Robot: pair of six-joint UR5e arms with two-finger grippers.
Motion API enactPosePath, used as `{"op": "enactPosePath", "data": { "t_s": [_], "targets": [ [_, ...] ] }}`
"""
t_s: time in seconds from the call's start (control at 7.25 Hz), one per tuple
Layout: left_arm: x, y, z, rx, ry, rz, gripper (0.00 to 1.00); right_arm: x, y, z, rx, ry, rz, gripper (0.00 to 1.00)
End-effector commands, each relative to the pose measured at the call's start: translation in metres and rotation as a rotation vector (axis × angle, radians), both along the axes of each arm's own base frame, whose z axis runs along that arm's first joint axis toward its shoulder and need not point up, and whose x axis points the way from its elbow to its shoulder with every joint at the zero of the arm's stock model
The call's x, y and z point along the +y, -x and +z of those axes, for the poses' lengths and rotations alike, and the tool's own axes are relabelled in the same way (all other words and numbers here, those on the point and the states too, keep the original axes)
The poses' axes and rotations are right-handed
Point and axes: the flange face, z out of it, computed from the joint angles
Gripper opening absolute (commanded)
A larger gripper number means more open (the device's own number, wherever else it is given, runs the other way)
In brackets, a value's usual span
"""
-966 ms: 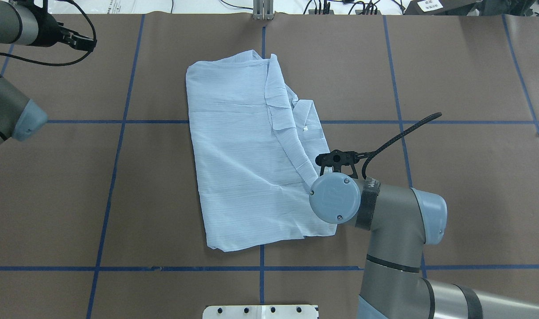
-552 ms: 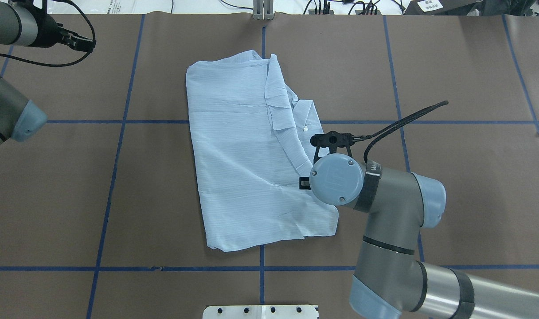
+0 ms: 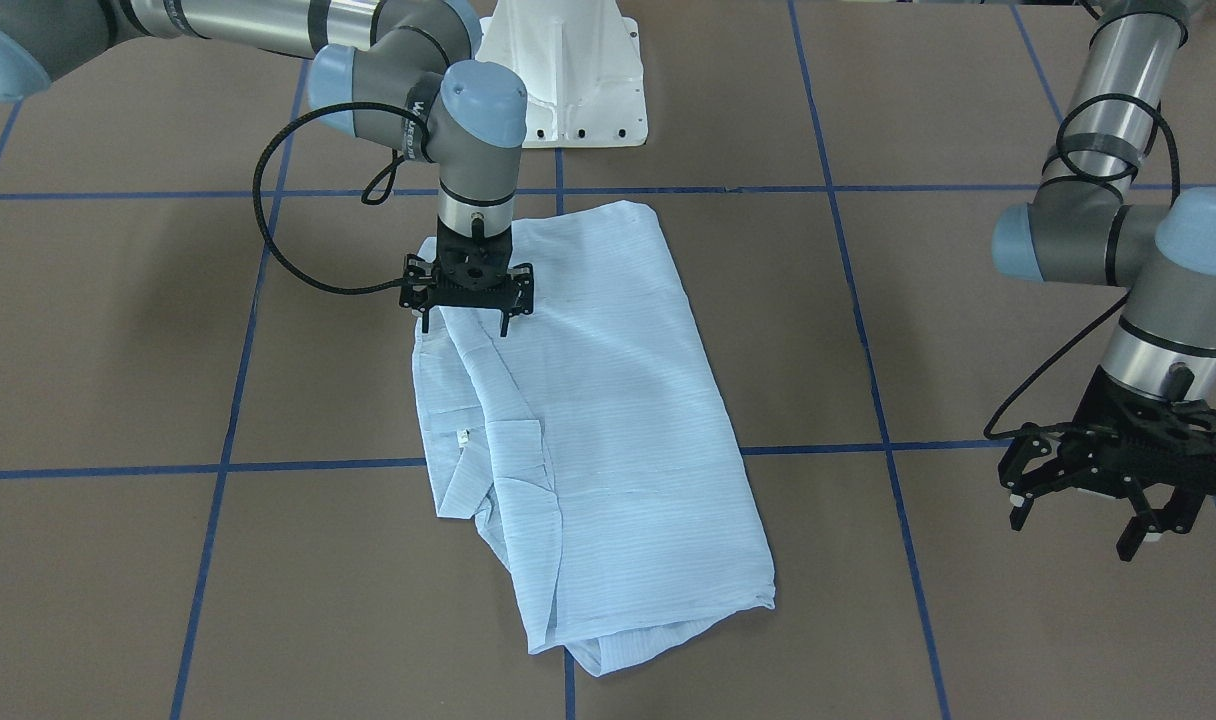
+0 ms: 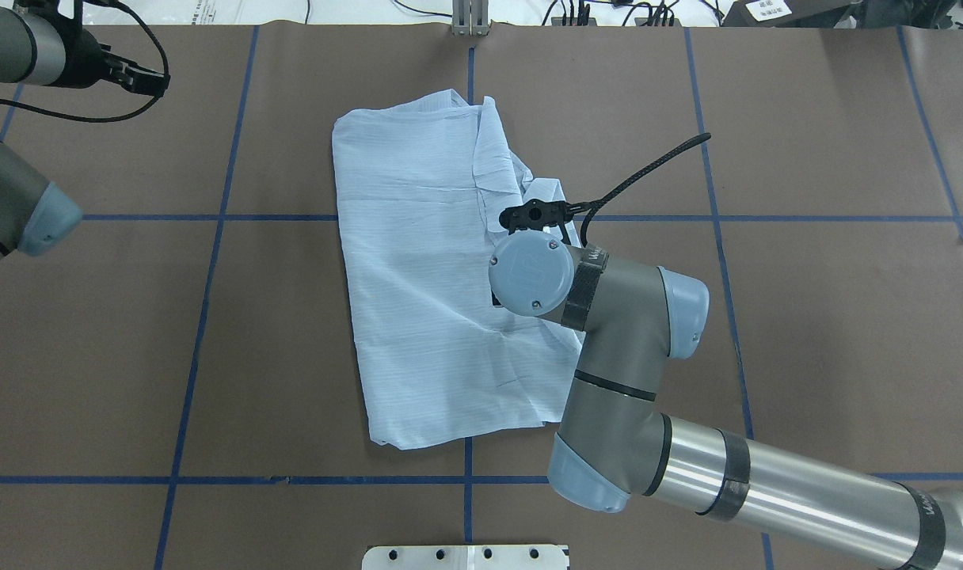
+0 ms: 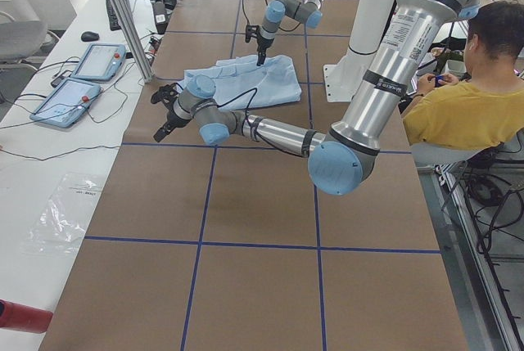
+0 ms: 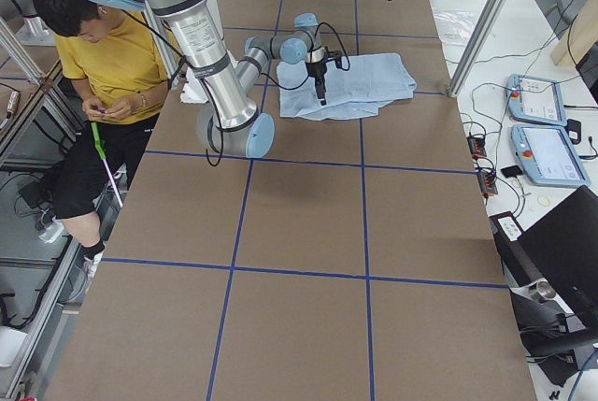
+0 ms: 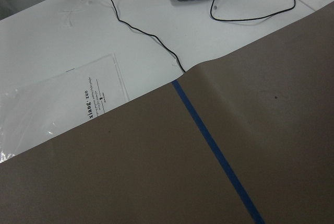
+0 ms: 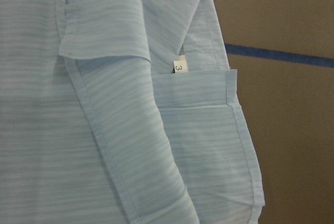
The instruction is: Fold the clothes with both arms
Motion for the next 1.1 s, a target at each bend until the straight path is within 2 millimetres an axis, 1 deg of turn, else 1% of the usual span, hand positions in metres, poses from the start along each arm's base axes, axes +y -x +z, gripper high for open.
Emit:
{"op": "enactPosePath", "data": {
  "t_s": [0.0,0.28,0.55,0.83,0.97],
  "targets": [
    [0.001,0.001,0.003,-0.003,0.003,0.0,1.0,0.011,0.014,0.014,0.058,-0.009,-0.071,1.0],
    [0.001,0.0,0.004,-0.003,0.005,0.0,1.0,0.017,0.016,0.017,0.077,0.0,-0.08,1.0],
    [0.001,0.0,0.004,-0.003,0.005,0.0,1.0,0.013,0.014,0.02,0.118,-0.036,-0.113,1.0],
    [0.001,0.001,0.003,-0.003,0.003,0.0,1.0,-0.008,-0.004,0.028,0.141,-0.052,-0.121,1.0],
    [0.001,0.0,0.004,-0.003,0.005,0.0,1.0,-0.02,-0.017,0.042,0.166,-0.057,-0.129,1.0]
  ]
}}
